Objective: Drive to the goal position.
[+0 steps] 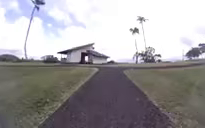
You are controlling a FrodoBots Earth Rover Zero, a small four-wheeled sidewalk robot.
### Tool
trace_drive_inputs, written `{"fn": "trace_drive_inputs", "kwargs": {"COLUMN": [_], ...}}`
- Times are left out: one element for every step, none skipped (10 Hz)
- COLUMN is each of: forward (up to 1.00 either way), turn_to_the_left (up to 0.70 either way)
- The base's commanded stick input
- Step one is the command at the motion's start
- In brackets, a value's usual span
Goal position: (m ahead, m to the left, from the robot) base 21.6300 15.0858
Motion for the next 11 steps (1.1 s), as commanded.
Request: {"fn": "trace_drive_inputs", "kwargs": {"forward": [0.85,0.85,0.85,0.85,0.85,0.85,0.85,0.85,0.85,0.85,0.85], "turn_to_the_left": [0.00,0.00,-0.02,-0.17,-0.30,-0.33,-0.24,-0.01,0.00,0.00,0.00]}}
